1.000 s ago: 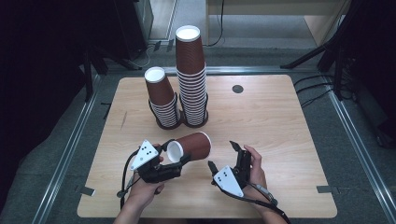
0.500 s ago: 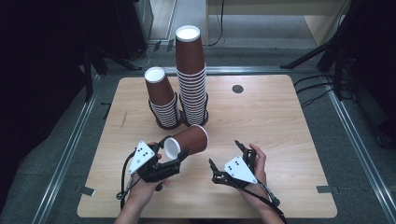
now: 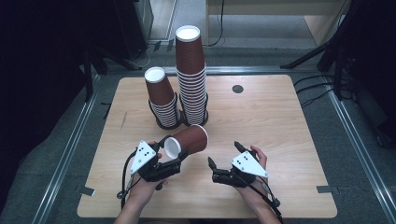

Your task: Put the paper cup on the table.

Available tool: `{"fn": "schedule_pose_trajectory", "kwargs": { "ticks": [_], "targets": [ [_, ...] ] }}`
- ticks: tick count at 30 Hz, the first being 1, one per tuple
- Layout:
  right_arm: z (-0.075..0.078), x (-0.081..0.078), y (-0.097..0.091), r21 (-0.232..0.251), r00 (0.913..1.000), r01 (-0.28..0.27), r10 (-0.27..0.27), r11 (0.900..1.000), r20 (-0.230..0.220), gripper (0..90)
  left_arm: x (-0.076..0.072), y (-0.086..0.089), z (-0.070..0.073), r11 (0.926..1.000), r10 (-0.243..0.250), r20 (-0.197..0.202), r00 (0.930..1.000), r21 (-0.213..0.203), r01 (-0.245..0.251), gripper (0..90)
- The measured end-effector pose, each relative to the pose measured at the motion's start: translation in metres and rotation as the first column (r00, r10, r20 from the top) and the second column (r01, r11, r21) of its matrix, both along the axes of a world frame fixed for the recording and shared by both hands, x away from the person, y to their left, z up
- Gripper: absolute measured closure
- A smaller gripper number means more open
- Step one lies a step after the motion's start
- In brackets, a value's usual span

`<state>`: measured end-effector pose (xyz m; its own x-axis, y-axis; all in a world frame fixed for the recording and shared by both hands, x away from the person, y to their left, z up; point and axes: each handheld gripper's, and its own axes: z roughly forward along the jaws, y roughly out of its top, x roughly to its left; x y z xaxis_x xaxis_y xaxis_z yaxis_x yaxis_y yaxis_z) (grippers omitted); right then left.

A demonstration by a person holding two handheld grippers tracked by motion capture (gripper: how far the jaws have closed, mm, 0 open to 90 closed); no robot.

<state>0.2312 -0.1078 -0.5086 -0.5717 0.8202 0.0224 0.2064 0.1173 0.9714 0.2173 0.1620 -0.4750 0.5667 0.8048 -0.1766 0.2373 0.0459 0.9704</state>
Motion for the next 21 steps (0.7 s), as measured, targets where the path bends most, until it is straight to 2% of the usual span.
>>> {"fn": "schedule_pose_trajectory", "kwargs": {
  "ticks": [5,10,11,14,18,21],
  "targets": [
    [0.001,-0.002,0.005,0.027,0.9996,-0.003,0.004,0.9996,-0.030,0.0,0.000,0.001,0.000,1.0000,-0.001,0.002,1.0000,-0.003,0.001,23.0],
    [0.005,-0.003,0.009,0.111,0.9964,0.010,-0.001,0.9938,-0.084,0.0,0.000,0.001,-0.001,1.0000,-0.005,-0.001,1.0000,-0.004,0.005,23.0],
    [0.008,-0.003,0.010,0.161,0.9928,0.010,0.009,0.9869,-0.119,0.0,0.000,0.001,-0.001,1.0000,-0.004,-0.002,1.0000,-0.007,0.004,23.0],
    [0.011,-0.002,0.012,0.215,0.9854,0.028,0.010,0.9761,-0.170,0.0,0.001,0.002,-0.002,0.9999,-0.001,-0.002,1.0000,-0.013,0.001,23.0],
    [0.013,-0.002,0.012,0.305,0.9726,0.058,0.015,0.9505,-0.232,0.0,0.001,0.003,-0.003,0.9999,0.004,-0.004,1.0000,-0.012,-0.004,23.0],
    [0.013,-0.003,0.013,0.348,0.9609,0.078,0.022,0.9344,-0.276,0.0,0.001,0.003,-0.003,0.9999,0.006,-0.004,1.0000,-0.012,-0.006,23.0]
  ]
}}
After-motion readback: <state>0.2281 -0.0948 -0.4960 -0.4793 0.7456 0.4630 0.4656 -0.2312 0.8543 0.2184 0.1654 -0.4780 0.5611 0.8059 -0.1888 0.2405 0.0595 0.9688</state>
